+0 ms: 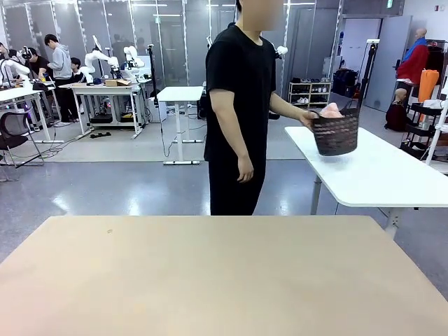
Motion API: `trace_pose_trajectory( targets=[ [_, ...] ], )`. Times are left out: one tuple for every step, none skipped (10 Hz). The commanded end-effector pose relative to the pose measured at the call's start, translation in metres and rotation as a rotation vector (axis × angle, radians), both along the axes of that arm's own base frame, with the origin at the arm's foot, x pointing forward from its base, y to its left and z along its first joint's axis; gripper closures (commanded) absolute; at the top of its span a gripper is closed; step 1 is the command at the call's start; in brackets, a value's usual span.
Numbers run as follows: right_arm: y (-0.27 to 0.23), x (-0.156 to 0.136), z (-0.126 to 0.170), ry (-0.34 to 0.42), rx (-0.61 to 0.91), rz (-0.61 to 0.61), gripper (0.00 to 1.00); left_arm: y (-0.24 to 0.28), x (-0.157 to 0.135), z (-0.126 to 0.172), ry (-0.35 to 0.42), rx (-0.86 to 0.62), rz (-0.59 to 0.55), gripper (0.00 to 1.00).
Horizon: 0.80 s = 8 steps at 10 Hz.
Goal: Fold the towel.
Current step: Grab the top end of the 100 cm Hotel Towel extended by the human.
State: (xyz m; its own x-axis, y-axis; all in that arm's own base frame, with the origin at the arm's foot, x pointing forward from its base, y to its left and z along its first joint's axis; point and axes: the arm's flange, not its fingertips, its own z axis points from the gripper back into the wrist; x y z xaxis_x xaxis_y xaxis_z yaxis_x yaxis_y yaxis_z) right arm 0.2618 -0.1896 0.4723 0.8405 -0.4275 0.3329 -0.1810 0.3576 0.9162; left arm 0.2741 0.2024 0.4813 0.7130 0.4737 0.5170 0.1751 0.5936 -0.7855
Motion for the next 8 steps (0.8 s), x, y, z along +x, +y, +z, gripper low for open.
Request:
trace_pose_trajectory(
  targets=[
    [-0.0003, -0.0005, 0.0004, -0.009, 0.0, 0.005, 0.0, 0.0008, -0.0004, -0.0009, -0.015, -0.008, -0.011, 0.0],
    [-0.0003, -0.0005, 0.0004, -0.009, 0.0, 0.005, 0.0, 0.0008, -0.0004, -0.0009, -0.015, -0.008, -0.011, 0.0],
    [-0.0003, -0.0005, 0.0004, -0.009, 0.0, 0.005, 0.0, 0.0008, -0.0004, -0.0009, -0.015, -0.008, -0.011, 0.0],
    [-0.0003, -0.0005, 0.0004, -0.009, 0.0, 0.005, 0.0, 0.0008, -0.0004, -0.0009, -0.015, -0.008, -0.011, 0.0],
    [-0.0003, -0.0005, 0.0004, -0.009, 0.0, 0.005, 0.0, 0.0008, -0.0004, -0.0009, -0.015, -0.008, -0.011, 0.0],
    [-0.0003, -0.0005, 0.0004, -0.009, 0.0, 0.005, 0.0, 0.0008, -0.0004, -0.0009, -0.015, -0.008, -0.011, 0.0],
    [-0.0003, -0.0005, 0.0004, -0.009, 0.0, 0.005, 0.0, 0.0008, -0.0004, -0.0009, -0.015, -0.008, -0.011, 0.0],
    [-0.0003, -0.0005, 0.0004, -0.009, 0.0, 0.005, 0.0, 0.0008, -0.0004, -0.0009, -0.015, -0.008, -0.011, 0.0]
  ],
)
